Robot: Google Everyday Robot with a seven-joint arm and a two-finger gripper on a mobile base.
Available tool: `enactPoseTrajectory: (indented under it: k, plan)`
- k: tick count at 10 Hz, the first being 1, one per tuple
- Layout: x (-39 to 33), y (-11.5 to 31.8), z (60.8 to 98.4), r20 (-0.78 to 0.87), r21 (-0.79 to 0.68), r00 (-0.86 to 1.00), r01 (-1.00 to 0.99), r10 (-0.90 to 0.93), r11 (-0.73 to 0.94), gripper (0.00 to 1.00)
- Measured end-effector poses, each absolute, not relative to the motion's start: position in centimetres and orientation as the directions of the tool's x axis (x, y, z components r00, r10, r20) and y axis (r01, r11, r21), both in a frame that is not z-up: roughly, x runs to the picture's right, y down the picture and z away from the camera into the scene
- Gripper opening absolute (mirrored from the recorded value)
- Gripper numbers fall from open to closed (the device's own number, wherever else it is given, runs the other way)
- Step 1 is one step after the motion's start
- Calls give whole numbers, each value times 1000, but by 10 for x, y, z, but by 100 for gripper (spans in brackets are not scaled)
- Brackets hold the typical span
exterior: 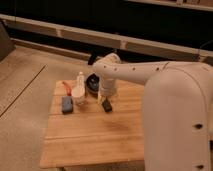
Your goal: Place the eraser in the ceramic cup
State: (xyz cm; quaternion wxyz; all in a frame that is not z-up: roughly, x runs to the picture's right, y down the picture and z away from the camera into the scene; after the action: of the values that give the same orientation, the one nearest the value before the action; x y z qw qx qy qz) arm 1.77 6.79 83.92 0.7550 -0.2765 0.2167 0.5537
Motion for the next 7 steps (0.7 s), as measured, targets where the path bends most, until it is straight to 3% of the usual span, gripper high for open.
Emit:
enactPoseTrajectory:
  k: [7]
  plan:
    - [16,75,917,-663,-243,272,-959,698,143,65]
